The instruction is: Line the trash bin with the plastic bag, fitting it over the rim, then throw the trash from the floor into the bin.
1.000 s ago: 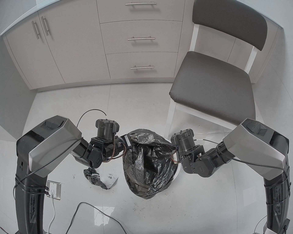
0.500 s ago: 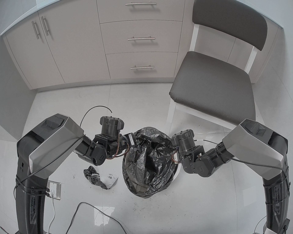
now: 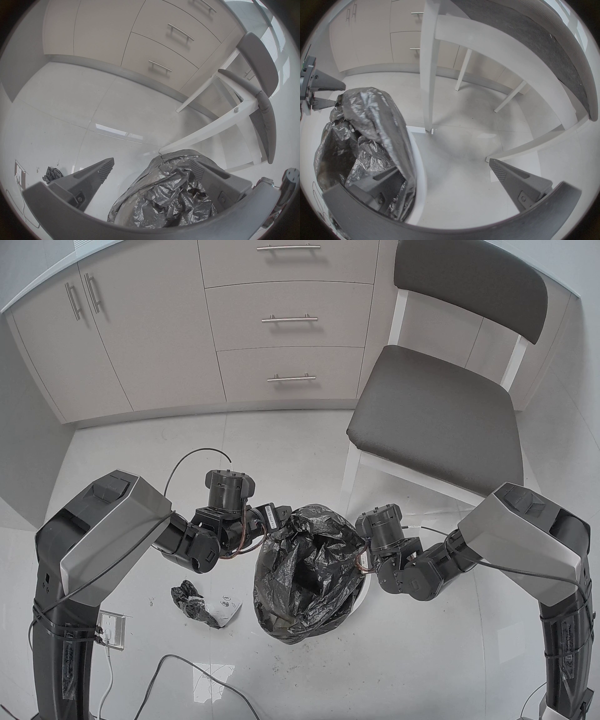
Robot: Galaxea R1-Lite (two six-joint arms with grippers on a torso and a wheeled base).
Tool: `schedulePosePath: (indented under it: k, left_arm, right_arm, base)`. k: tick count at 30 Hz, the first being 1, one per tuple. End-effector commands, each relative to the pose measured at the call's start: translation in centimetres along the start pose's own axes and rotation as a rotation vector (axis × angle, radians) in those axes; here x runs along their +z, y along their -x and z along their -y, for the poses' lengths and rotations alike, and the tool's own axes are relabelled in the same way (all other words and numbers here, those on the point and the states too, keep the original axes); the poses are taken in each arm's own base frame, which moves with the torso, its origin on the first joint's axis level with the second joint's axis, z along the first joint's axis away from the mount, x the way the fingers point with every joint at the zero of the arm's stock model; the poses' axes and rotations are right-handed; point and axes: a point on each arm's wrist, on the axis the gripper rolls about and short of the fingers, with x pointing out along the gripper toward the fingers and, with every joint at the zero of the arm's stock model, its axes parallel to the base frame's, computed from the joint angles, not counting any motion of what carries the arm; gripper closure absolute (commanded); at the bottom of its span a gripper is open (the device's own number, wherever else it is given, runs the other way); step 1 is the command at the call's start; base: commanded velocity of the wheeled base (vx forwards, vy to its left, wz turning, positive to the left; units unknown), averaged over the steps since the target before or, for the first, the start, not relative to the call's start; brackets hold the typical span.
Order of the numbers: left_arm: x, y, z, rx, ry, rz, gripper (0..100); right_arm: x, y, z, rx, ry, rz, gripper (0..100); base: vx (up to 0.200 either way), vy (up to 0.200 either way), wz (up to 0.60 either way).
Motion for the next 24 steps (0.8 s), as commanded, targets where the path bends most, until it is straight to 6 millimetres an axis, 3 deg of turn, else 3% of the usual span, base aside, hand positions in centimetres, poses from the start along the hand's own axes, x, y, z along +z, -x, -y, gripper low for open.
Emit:
schedulePosePath:
  k: [1,14,19,24]
  left_arm:
    - [-0.3,-0.2,-0.2,0.004,0.001,-0.006,0]
    - [-1.0,-0.7,-0.5,0.041,0.0,-0.005,0]
    - [-1.0,-0.3,-0.3,0.039,0.002,-0.007,0]
    - [-1.3,0.5,0.4,0.031,0.003,-0.021,0]
  right_arm:
    - [-0.2,-0.3,0.7,-0.016,-0.008,-0.012,0]
    - [-0.2,-2.0,1.9,-0.039,-0.035,-0.019,0]
    - [0.2,-0.5,1.7,-0.021,-0.032,-0.014,0]
    - [-0.6,1.9,1.3,0.012,0.007,-0.031,0]
  base:
    - [0.0,0.0,0.0]
    - [0.0,0.0,0.0]
    - [0.0,0.0,0.0]
    - [0.0,0.0,0.0]
